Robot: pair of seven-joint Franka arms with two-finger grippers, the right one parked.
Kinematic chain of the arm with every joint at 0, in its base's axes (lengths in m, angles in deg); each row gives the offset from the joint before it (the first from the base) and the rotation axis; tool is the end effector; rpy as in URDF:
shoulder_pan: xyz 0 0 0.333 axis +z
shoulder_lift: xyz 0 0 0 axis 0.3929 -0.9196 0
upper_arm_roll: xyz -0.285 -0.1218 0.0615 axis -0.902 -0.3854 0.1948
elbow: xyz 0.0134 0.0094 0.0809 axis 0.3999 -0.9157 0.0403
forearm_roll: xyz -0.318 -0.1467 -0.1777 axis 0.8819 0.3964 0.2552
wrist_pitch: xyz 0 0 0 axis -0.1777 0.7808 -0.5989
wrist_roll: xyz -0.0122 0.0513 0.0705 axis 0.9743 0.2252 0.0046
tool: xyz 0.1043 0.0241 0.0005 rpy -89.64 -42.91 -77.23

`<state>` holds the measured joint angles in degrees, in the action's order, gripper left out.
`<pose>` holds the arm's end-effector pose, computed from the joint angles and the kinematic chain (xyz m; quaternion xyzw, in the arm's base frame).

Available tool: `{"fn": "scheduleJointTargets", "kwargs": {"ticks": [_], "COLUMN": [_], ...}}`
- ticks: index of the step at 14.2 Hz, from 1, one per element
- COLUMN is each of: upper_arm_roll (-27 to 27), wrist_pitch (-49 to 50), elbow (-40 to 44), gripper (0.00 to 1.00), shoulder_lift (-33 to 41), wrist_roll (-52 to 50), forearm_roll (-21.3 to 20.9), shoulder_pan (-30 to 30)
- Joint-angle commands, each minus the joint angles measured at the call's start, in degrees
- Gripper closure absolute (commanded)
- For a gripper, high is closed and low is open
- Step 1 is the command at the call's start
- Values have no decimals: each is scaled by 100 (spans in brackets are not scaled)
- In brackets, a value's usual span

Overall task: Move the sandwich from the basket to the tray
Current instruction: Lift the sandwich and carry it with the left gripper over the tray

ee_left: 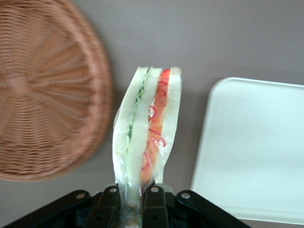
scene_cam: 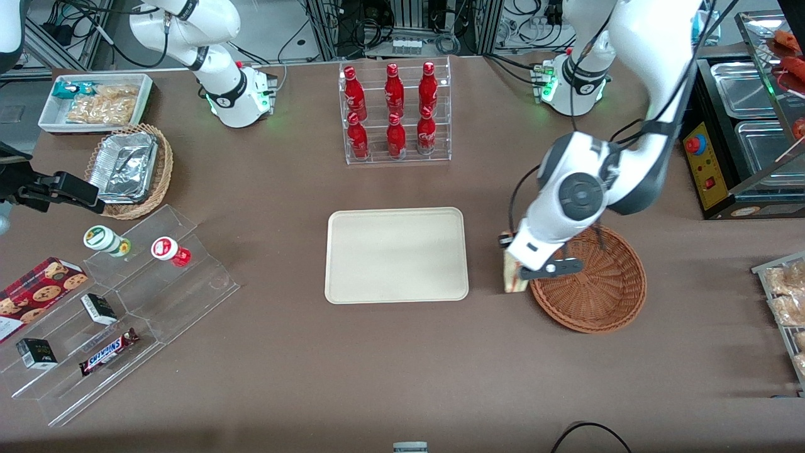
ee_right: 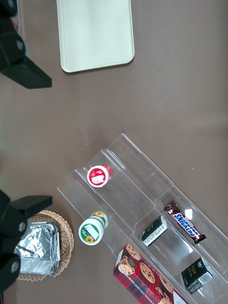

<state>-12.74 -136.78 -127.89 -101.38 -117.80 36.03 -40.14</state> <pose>0.5698 -0.2857 0.3319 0.9962 0.0626 -0.0602 0.0063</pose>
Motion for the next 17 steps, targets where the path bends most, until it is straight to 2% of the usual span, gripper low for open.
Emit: {"fn": "scheduleJointTargets", "kwargs": {"ticks": [1,4,6,10,13,17], "upper_arm_roll": [71,80,80,89,106,98], "wrist_pitch": [172,172,181,172,172,111], "elbow": [884,1377,1746,2248,2643,2829], "gripper": [90,91,91,91,91,91], "shoulder_lift": [-691,-1122,-1438,-1904,-2247,-2468], "wrist_roll": [-552,-1202,-1738,-2294,-2522,-2822], "forearm_roll": [-32,-67,-260,-357,-418,-744], "shoulder_pan": [-495,-1084,-1383,-1946,-2236,-2403]}}
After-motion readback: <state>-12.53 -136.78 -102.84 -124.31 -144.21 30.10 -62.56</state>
